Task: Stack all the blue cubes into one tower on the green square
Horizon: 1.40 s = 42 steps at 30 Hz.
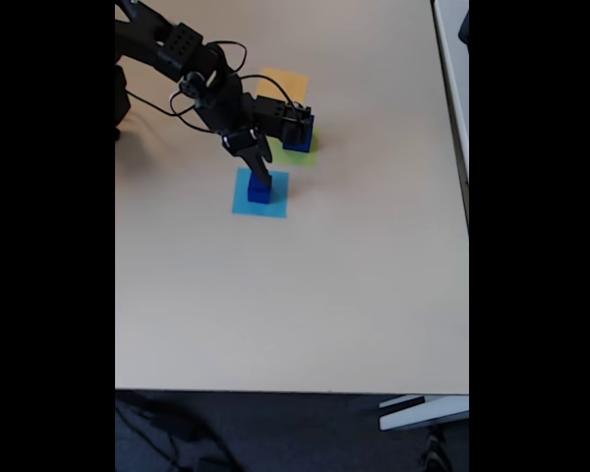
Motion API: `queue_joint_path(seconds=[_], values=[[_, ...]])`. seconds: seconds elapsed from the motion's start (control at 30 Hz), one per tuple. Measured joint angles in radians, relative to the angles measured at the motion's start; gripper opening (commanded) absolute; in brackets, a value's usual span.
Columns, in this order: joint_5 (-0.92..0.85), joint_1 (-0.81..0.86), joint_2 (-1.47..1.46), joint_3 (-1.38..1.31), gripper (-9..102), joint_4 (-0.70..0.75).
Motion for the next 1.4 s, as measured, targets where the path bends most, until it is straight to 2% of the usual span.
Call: queue_joint_path(seconds=[1.4], values=[[0.025,0.008,0.000,0.051,22,-0.021]])
